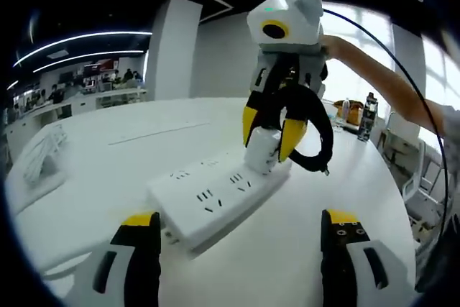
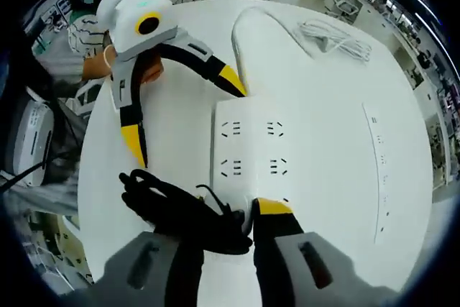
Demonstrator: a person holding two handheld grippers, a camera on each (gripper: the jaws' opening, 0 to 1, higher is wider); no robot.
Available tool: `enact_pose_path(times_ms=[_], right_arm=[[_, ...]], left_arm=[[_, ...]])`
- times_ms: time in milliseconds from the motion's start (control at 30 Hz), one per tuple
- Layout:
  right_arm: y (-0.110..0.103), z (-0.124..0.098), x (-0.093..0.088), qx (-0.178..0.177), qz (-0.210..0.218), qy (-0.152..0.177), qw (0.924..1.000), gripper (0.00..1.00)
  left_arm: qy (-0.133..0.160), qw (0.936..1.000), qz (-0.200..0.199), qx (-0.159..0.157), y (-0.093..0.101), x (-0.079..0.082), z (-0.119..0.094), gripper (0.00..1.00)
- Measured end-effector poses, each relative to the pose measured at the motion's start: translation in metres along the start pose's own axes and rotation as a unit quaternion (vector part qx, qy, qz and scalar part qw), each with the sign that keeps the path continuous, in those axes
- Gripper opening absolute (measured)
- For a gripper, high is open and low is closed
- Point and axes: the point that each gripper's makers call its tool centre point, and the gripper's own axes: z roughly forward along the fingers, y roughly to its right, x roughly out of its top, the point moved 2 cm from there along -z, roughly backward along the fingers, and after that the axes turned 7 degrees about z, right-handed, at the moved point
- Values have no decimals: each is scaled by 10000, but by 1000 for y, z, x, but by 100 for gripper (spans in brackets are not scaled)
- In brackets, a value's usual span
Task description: Straighten the power strip on the desk, plug the charger into it
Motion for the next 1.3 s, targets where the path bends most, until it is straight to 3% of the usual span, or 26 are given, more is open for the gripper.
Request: enact_pose_path(times_ms=[200, 367, 500, 767, 867, 1100, 1300], right_arm=[[-1, 4, -2, 237, 170, 135, 9995, 25], [-4, 7, -3, -339, -200, 90, 9992, 24], [-3, 12, -9, -758, -432, -280, 9958, 24], [0, 14, -11, -893, -311, -438, 9946, 26], [-1, 13, -11, -1042, -162, -266, 9941, 26], [-2, 7, 1, -1230, -974, 197, 9874, 30], [-2, -3, 8, -1395, -943, 500, 9845, 34]], left_arm=[[96, 9999, 45, -13, 3, 5, -5, 95], [269, 9996, -122, -33, 0, 10, -9, 94], [243, 9995, -198, 81, -6, 7, -9, 94], [151, 9992, -338, 138, -13, -3, -4, 94], [154, 9995, -239, 141, -13, -2, -3, 95], [275, 9995, -102, 76, -15, 5, -9, 95], [384, 9992, 36, 141, -19, 11, -15, 95]])
